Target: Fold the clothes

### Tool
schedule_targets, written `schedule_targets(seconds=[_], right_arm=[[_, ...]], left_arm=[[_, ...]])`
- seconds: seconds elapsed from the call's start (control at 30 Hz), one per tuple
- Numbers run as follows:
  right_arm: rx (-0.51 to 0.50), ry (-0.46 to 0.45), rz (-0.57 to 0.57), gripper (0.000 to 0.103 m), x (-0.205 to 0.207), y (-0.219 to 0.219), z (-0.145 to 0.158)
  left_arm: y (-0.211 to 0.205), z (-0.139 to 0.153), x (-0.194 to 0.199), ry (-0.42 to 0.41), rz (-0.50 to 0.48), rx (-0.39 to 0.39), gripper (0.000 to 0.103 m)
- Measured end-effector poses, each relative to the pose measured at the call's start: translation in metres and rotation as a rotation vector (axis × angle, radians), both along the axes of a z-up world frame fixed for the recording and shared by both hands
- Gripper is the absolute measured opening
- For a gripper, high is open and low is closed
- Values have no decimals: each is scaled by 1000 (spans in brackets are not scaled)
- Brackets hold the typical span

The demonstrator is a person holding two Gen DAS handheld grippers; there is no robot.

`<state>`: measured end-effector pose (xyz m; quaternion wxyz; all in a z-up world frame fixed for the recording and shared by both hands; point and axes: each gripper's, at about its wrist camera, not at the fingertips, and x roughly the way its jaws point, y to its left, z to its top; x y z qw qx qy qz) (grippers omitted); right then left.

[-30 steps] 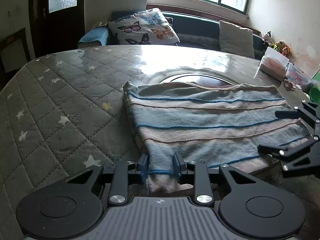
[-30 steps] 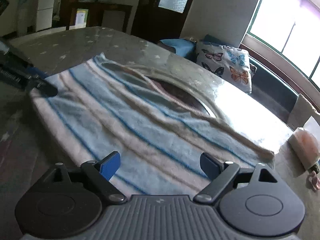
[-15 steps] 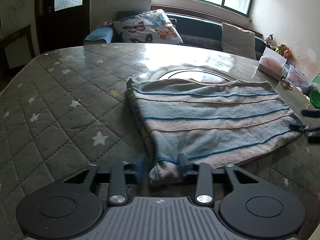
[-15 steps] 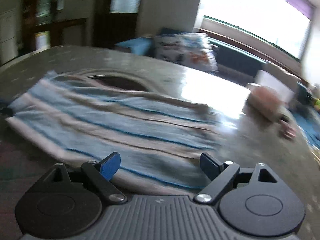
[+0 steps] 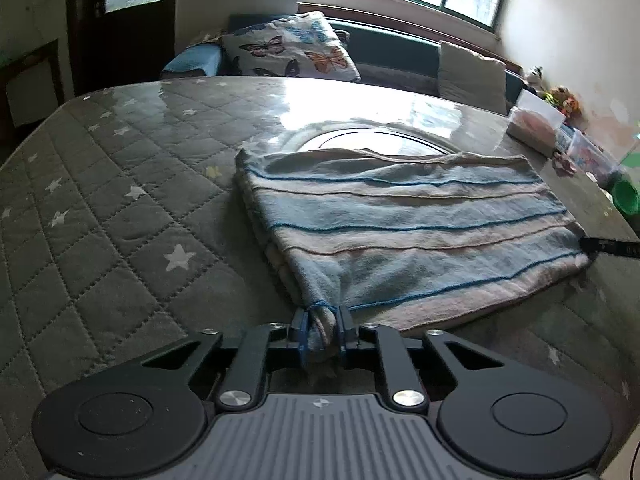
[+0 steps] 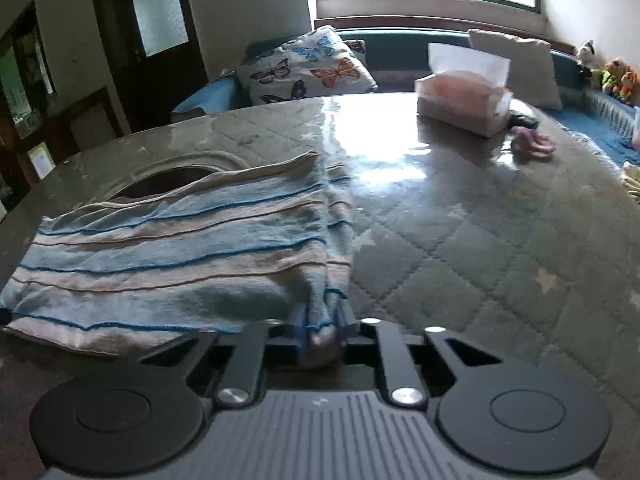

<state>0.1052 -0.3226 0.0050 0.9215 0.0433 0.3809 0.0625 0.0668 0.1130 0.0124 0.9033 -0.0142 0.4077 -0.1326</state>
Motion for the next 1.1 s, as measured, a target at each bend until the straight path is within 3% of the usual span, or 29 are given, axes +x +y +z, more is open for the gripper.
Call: schedule_targets(seconds=[0.3, 0.4, 0.47, 0.5, 0.53, 0.7, 0.97, 1.1], right_arm=[[-70, 17, -49, 10, -51, -30, 10], [-89, 33, -75, 12, -76, -39, 10], [-129, 21, -81, 23, -85, -40, 14], [-147, 13, -83, 24, -89, -40, 16], [-153, -5, -86, 24, -92, -40, 20], [-113, -84, -40, 24, -85, -33, 34], [-60, -39, -9, 24, -57, -20, 10], [-61, -28, -37, 24, -59, -27, 3]], left_arm=[[-29, -1, -56, 19, -166, 14, 15], [-29, 2, -65, 23, -181, 4, 19], [-27, 6, -68, 9, -173, 11, 28], [-25, 10, -69, -6, -162, 15, 39], [-23, 13, -70, -22, -150, 18, 42], [-14, 30, -67, -84, -104, -9, 40], [-27, 20, -51, -81, -106, -69, 34], [-29, 3, -45, -44, -103, -24, 32]])
